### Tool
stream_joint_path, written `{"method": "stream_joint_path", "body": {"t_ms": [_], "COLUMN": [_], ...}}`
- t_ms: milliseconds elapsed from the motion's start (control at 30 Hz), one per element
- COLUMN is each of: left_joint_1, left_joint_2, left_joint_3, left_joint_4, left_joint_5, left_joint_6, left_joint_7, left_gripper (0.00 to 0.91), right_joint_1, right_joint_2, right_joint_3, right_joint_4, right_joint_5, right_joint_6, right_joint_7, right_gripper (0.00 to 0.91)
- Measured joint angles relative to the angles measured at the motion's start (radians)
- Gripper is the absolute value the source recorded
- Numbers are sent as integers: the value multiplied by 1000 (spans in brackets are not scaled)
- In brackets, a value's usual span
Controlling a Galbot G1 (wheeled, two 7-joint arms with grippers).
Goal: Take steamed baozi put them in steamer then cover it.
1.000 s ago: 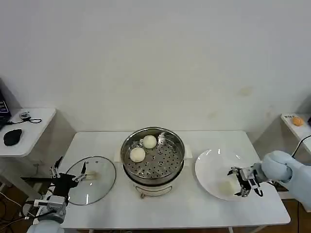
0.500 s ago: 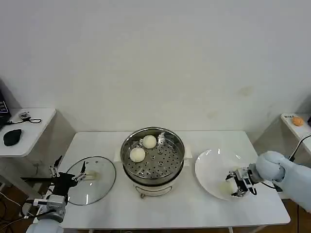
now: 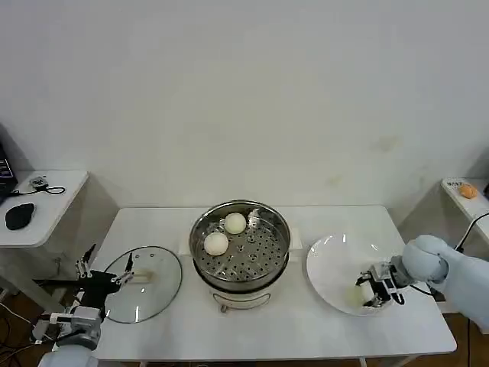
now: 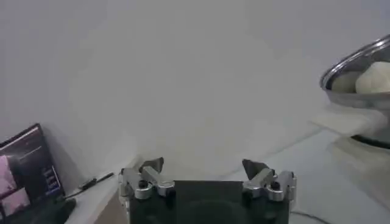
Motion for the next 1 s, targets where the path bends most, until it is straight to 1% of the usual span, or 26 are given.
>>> {"method": "stream_joint_path", "body": {"t_ms": [267, 533, 733, 1000], "left_joint_1": [-6, -8, -8, 12], "left_joint_2": [2, 10, 14, 11], "left_joint_3": [1, 4, -4, -24], "left_joint_4": [0, -5, -11, -16], "left_joint_5": [-8, -9, -19, -33], "left_joint_6": [-2, -3, 1, 4], "left_joint_7": [0, 1, 1, 2], "left_gripper": [907, 907, 907, 907], "right_joint_1": [151, 332, 504, 692], "right_joint_2": [-22, -6, 47, 182], "right_joint_3": [-49, -95, -172, -291], "right_joint_4": [15, 1, -16, 0], "right_joint_5": [36, 93, 148, 217], "right_joint_6": [12, 12, 7, 2], "right_joint_7": [-28, -35, -26, -3], "right_gripper": [635, 635, 635, 625]}}
